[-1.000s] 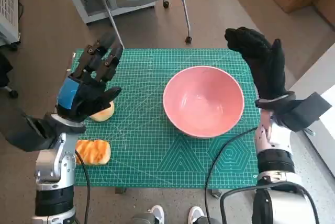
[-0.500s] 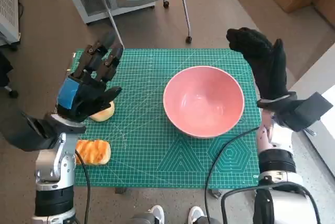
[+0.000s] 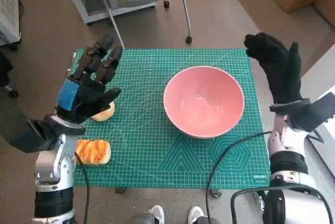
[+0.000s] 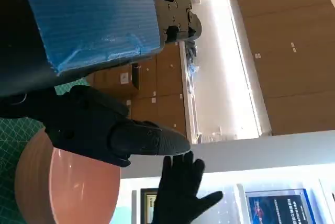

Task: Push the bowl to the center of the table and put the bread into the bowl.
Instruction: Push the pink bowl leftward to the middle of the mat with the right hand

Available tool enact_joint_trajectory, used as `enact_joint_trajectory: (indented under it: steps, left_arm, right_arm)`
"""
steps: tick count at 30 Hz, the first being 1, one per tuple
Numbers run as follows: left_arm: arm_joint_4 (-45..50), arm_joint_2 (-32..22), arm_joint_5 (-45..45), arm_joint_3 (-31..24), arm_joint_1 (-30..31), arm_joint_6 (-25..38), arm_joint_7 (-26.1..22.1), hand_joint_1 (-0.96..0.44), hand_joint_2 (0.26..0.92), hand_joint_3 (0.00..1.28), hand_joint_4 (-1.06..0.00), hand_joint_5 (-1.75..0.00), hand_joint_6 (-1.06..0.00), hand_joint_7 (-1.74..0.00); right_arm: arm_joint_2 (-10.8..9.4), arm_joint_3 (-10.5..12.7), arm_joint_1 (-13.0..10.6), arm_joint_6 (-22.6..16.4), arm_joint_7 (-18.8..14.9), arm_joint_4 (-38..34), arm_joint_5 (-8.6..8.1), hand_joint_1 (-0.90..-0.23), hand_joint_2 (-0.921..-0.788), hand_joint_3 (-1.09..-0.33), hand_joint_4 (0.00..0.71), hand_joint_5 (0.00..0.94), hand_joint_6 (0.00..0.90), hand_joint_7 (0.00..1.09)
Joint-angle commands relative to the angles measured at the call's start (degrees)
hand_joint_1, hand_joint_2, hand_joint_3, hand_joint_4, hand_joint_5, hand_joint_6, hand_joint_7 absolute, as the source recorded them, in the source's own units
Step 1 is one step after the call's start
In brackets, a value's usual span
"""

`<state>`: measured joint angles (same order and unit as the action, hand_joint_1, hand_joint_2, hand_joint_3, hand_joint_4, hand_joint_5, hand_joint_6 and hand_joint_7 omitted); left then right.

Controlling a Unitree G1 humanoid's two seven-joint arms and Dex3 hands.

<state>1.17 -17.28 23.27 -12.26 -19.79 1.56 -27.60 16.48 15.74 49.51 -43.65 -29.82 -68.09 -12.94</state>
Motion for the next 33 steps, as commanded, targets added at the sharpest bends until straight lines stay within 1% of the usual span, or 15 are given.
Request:
enact_joint_trajectory:
  steps: [1, 5, 9, 13, 16, 18, 21, 23, 26, 29, 33]
  left_arm:
    - [0.29, -0.18, -0.11, -0.38, 0.62, -1.00, -0.06, -0.52, 0.890, 0.23, 0.00, 0.00, 0.00, -0.37]
    - [-0.11, -0.28, -0.24, -0.47, 0.57, -1.19, -0.12, -0.52, 0.889, 0.23, 0.00, 0.00, 0.00, -0.37]
    - [-0.16, -0.41, -0.35, -0.51, 0.65, -1.37, -0.15, -0.53, 0.888, 0.23, -0.01, 0.00, 0.00, -0.37]
    - [-0.21, -0.67, -0.35, -0.64, 0.76, -1.50, -0.36, -0.53, 0.888, 0.23, -0.01, 0.00, 0.00, -0.37]
    - [-0.17, -0.77, -0.36, -0.69, 0.79, -1.44, -0.40, -0.54, 0.888, 0.23, -0.01, 0.00, 0.00, -0.38]
    - [-0.05, -0.95, -0.48, -0.75, 0.93, -1.38, -0.39, -0.54, 0.888, 0.23, -0.01, 0.00, 0.00, -0.38]
    - [-0.07, -1.09, -0.51, -0.82, 1.01, -1.35, -0.43, -0.54, 0.888, 0.23, -0.01, 0.00, 0.00, -0.38]
    - [-0.02, -1.25, -0.43, -0.95, 1.19, -1.31, -0.54, -0.54, 0.888, 0.23, -0.01, 0.00, 0.00, -0.38]
    - [0.33, -1.52, -0.28, -1.24, 1.60, -1.15, -0.62, -0.54, 0.888, 0.23, 0.00, 0.00, 0.00, -0.38]
    - [0.92, -1.73, -0.14, -1.60, 2.19, -0.93, -0.59, -0.55, 0.889, 0.23, 0.00, 0.00, 0.00, -0.39]
    - [1.83, -1.90, -0.11, -2.03, 2.93, -0.66, -0.36, -0.55, 0.892, 0.22, 0.00, 0.00, 0.00, -0.38]
  right_arm:
    - [0.84, -0.84, -0.97, 1.45, 4.78, -2.51, 3.09, -0.639, -0.921, -0.750, 0.116, 0.000, 0.270, 0.00]
    - [1.28, -1.53, -1.43, 3.05, 9.13, -3.99, 5.48, -0.632, -0.921, -0.767, 0.107, 0.000, 0.271, 0.00]
    - [1.12, -2.00, -1.75, 4.30, 12.02, -4.78, 7.05, -0.629, -0.921, -0.777, 0.106, 0.001, 0.272, 0.00]
    - [0.32, -3.19, -2.23, 6.44, 16.45, -5.81, 9.40, -0.619, -0.921, -0.782, 0.109, 0.002, 0.273, 0.00]
    - [-0.13, -3.70, -2.32, 7.51, 18.43, -6.11, 10.40, -0.608, -0.921, -0.789, 0.115, 0.005, 0.275, 0.00]
    - [-0.96, -4.16, -2.49, 8.74, 20.10, -6.38, 11.13, -0.605, -0.921, -0.795, 0.123, 0.008, 0.275, 0.00]
    - [-1.72, -4.38, -2.58, 9.81, 21.02, -6.50, 11.45, -0.603, -0.921, -0.802, 0.130, 0.010, 0.276, 0.00]
    - [-2.67, -4.16, -2.56, 10.74, 20.86, -6.59, 11.27, -0.601, -0.921, -0.805, 0.132, 0.011, 0.277, 0.00]
    - [-3.95, -3.73, -2.41, 11.95, 19.77, -6.74, 10.68, -0.597, -0.921, -0.810, 0.135, 0.010, 0.279, 0.00]
    - [-5.36, -3.34, -2.06, 13.14, 18.30, -6.83, 10.10, -0.591, -0.921, -0.824, 0.121, 0.003, 0.272, 0.00]
    - [-6.90, -3.15, -1.51, 14.52, 17.79, -6.90, 10.12, -0.601, -0.921, -0.841, 0.106, 0.001, 0.259, 0.00]
